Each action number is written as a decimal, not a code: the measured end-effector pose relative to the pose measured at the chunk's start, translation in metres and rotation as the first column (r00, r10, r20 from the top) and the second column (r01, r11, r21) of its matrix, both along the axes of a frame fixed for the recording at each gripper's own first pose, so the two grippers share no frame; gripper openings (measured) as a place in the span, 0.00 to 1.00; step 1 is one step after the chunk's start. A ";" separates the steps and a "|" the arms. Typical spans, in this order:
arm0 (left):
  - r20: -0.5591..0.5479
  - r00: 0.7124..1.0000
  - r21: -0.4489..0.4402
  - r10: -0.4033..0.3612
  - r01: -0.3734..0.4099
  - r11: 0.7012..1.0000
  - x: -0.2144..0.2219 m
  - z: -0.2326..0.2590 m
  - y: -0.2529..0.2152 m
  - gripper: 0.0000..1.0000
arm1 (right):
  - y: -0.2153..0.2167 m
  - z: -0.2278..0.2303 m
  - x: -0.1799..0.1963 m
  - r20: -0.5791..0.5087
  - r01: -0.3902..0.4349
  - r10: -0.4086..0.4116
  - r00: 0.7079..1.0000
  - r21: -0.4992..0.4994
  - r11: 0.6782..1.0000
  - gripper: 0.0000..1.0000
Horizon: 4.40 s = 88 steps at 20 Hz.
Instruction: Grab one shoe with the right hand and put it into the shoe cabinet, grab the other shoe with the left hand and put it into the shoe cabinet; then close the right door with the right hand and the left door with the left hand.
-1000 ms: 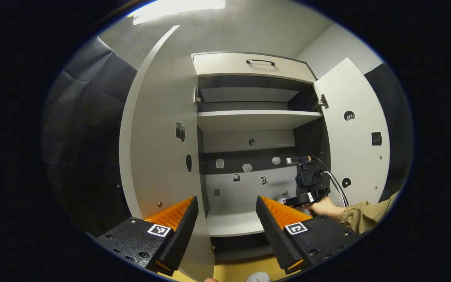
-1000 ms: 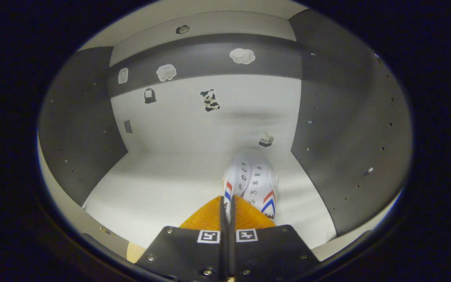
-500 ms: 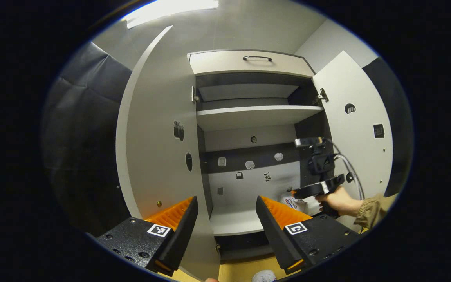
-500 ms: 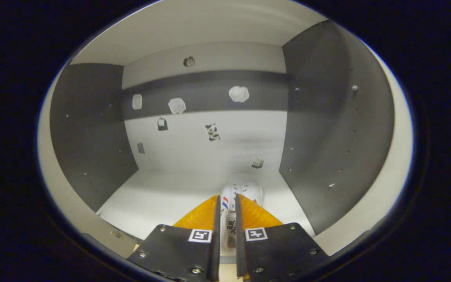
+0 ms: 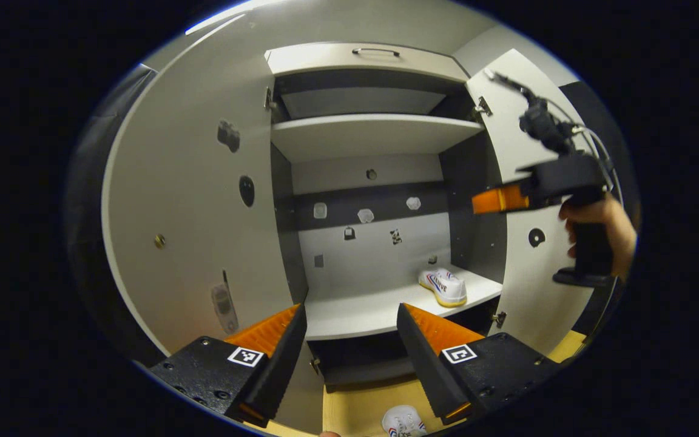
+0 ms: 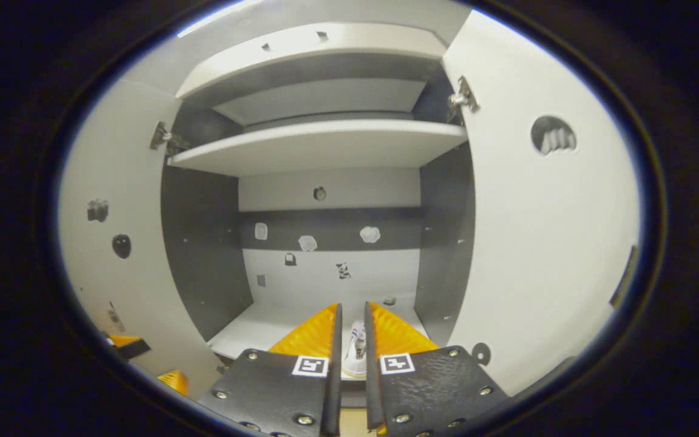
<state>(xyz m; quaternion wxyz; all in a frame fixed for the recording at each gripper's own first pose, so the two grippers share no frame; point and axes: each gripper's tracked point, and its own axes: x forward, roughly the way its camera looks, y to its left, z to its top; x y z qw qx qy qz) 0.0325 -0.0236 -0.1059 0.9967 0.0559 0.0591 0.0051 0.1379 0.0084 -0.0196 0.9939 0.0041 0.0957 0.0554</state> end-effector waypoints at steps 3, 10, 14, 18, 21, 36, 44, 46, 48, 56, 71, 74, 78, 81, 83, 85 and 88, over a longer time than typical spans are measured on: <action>-0.103 0.995 0.016 -0.013 0.015 1.000 0.008 -0.059 -0.007 0.92 | -0.006 0.028 -0.028 0.053 0.006 -0.005 0.999 -0.017 1.000 0.17; -0.385 0.922 0.065 -0.038 0.068 0.996 0.007 -0.222 -0.017 0.92 | -0.025 0.065 -0.068 0.132 0.059 -0.055 0.990 -0.027 0.998 0.20; -0.566 0.823 -0.002 -0.050 0.059 0.998 -0.018 -0.307 -0.021 0.92 | -0.031 0.073 -0.078 0.153 0.075 -0.070 0.986 -0.027 0.997 0.44; -0.684 0.725 -0.063 -0.077 0.047 0.997 -0.041 -0.367 -0.021 0.89 | -0.039 0.085 -0.082 0.182 0.095 -0.088 0.979 -0.031 0.995 0.59; -0.752 0.647 -0.138 -0.127 0.034 0.990 -0.056 -0.398 -0.030 0.86 | -0.042 0.092 -0.082 0.194 0.102 -0.094 0.976 -0.034 0.994 0.59; -0.846 0.438 -0.379 -0.304 -0.093 0.921 -0.086 -0.431 -0.051 0.63 | -0.048 0.101 -0.079 0.258 0.135 -0.110 0.960 -0.080 0.988 0.55; -0.836 0.470 -0.397 -0.283 -0.161 0.904 -0.085 -0.423 -0.048 0.24 | -0.054 0.103 -0.086 0.268 0.155 -0.127 0.955 -0.086 0.984 0.55; -0.812 0.519 -0.371 -0.268 -0.104 0.923 -0.076 -0.412 -0.048 0.24 | -0.059 0.104 -0.088 0.271 0.165 -0.135 0.953 -0.088 0.982 0.55; -0.779 0.564 -0.364 -0.274 -0.050 0.930 -0.068 -0.387 -0.051 0.22 | -0.059 0.104 -0.089 0.267 0.171 -0.143 0.953 -0.085 0.982 0.55; -0.578 0.752 -0.457 -0.317 0.023 0.889 -0.011 -0.248 -0.068 0.22 | -0.070 0.105 -0.106 0.269 0.190 -0.159 0.950 -0.093 0.977 0.55; -0.195 0.948 -0.474 -0.250 0.132 0.870 0.138 -0.027 -0.026 0.21 | -0.084 0.099 -0.115 0.261 0.195 -0.173 0.950 -0.061 0.979 0.55; -0.165 0.961 -0.469 -0.221 0.121 0.875 0.170 -0.005 -0.013 0.21 | -0.087 0.094 -0.115 0.245 0.202 -0.181 0.952 -0.060 0.978 0.59; -0.154 0.966 -0.493 -0.207 0.106 0.863 0.213 0.004 -0.008 0.21 | -0.094 0.087 -0.118 0.231 0.223 -0.202 0.952 -0.073 0.972 0.55; -0.193 0.959 -0.489 -0.206 0.088 0.868 0.235 -0.009 -0.005 0.21 | -0.097 0.084 -0.120 0.226 0.231 -0.209 0.951 -0.075 0.970 0.55; -0.221 0.954 -0.477 -0.204 0.076 0.875 0.246 -0.020 -0.005 0.21 | -0.097 0.081 -0.122 0.224 0.234 -0.211 0.951 -0.081 0.969 0.55; -0.238 0.950 -0.466 -0.200 0.069 0.882 0.253 -0.029 -0.002 0.21 | -0.095 0.078 -0.123 0.221 0.227 -0.204 0.954 -0.085 0.970 0.55; -0.254 0.944 -0.466 -0.213 0.073 0.882 0.262 -0.037 -0.003 0.24 | -0.091 0.072 -0.123 0.212 0.219 -0.198 0.957 -0.083 0.972 0.57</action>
